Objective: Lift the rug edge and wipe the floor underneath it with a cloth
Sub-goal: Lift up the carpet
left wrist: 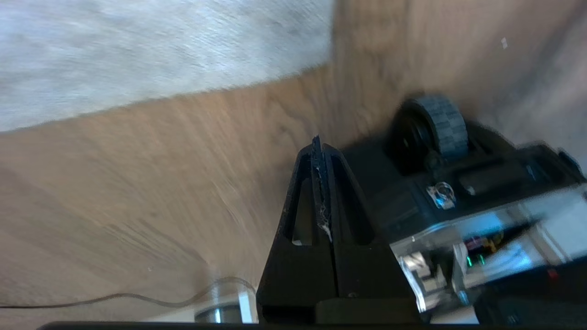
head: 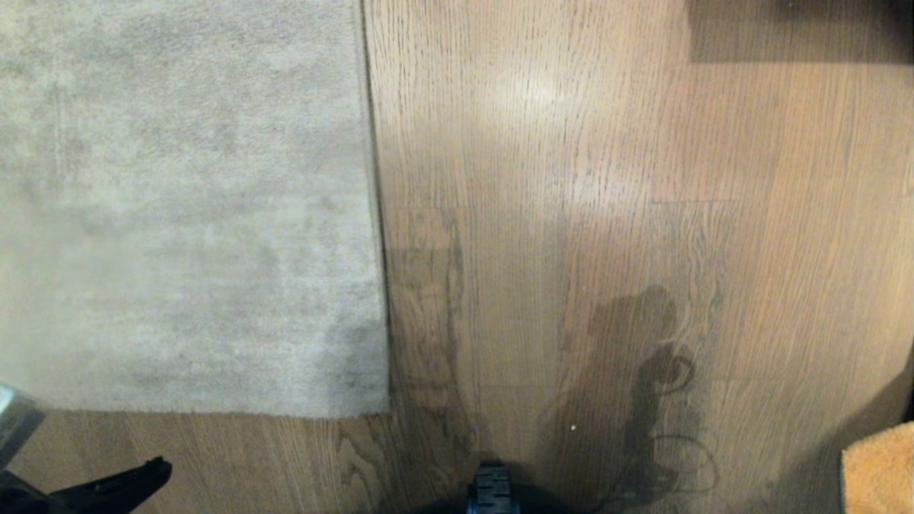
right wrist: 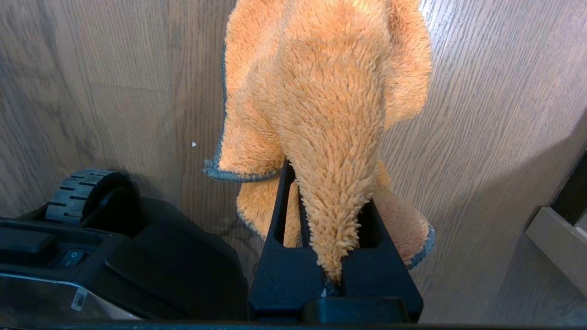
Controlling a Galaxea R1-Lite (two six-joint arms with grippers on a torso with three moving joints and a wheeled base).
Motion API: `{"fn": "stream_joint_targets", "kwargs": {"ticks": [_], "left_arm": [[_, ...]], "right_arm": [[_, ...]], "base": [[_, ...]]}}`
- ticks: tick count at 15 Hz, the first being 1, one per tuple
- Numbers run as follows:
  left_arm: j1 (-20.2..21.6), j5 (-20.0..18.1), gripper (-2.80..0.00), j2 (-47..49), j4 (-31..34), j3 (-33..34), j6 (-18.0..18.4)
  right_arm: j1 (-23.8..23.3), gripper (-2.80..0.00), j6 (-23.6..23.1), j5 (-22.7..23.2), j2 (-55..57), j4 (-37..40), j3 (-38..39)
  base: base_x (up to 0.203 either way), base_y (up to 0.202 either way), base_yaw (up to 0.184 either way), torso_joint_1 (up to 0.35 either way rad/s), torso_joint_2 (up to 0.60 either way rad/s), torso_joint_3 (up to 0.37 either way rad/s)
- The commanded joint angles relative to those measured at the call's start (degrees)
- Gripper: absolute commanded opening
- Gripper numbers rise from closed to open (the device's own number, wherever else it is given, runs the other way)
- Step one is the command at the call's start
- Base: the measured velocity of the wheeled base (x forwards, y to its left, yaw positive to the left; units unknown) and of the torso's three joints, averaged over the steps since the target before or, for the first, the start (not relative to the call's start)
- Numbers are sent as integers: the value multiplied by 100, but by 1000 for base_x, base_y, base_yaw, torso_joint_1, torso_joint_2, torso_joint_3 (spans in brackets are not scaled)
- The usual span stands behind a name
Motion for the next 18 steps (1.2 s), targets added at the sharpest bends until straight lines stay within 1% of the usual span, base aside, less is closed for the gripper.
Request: {"fn": "stream_joint_targets", "kwargs": {"ticks": [1, 4, 5, 7, 9, 13, 16, 17, 18], "left_arm": [[-305, -3, -280, 882, 7, -205, -3], [-626, 10, -280, 1664, 3, -511, -8], [-814, 12, -280, 1922, -6, -602, -60], [-1318, 25, -280, 2423, -211, -755, -339], [-1654, 85, -280, 2889, -695, -843, -577], [-1944, 205, -280, 3703, -1595, -905, -840], [-2086, 636, -280, 4264, -1999, -1105, -892], [-2095, 686, -280, 4404, -2073, -1184, -898], [-2095, 706, 0, 4547, -2138, -1242, -914]], "right_arm": [[-5, -280, -5, 4, 7, 1, 0], [2, -280, -11, 4, 7, 1, 0], [2, -280, -9, 4, 7, 1, 0], [2, -280, -5, 4, 7, 1, 0], [2, -280, -5, 4, 7, 1, 0], [2, -280, -5, 4, 7, 1, 0], [2, -280, -5, 4, 7, 1, 0], [2, -280, -5, 4, 7, 1, 0], [2, -280, -5, 4, 7, 1, 0]], "base": [[0, 0, 0, 0, 0, 0], [0, 0, 0, 0, 0, 0], [0, 0, 0, 0, 0, 0], [0, 0, 0, 0, 0, 0], [0, 0, 0, 0, 0, 0], [0, 0, 0, 0, 0, 0], [0, 0, 0, 0, 0, 0], [0, 0, 0, 0, 0, 0], [0, 0, 0, 0, 0, 0]]}}
